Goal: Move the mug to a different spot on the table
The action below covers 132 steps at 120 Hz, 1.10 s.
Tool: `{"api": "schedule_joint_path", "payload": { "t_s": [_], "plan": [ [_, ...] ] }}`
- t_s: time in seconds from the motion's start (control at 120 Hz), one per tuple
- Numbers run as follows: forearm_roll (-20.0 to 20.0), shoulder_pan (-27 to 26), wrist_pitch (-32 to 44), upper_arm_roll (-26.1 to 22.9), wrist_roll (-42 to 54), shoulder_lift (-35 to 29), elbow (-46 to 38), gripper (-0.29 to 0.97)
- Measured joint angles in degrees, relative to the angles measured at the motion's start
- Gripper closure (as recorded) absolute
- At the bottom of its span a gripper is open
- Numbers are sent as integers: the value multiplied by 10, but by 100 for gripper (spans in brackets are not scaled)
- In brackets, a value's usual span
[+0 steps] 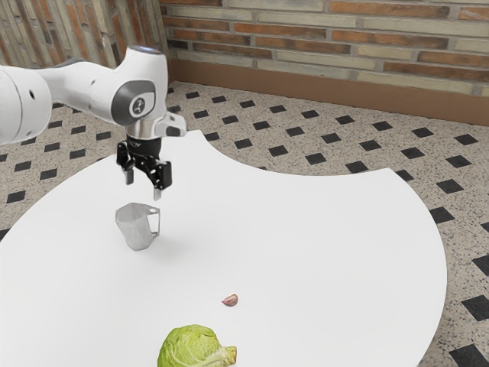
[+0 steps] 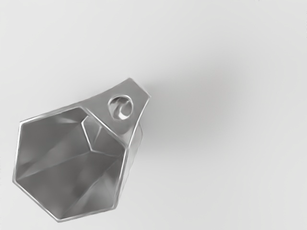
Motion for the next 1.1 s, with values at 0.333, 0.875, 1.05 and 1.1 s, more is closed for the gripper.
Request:
{"api": "schedule_joint_path", "payload": {
  "t_s": [0.333,0.875,1.05,1.1],
  "plan": [
    [-1,12,64,0,148,29,-3,0],
    [0,28,115,0,302,89,1,0],
    [-1,31,123,0,329,100,5,0],
    [-1,32,127,0,335,102,5,0]
  ]
}}
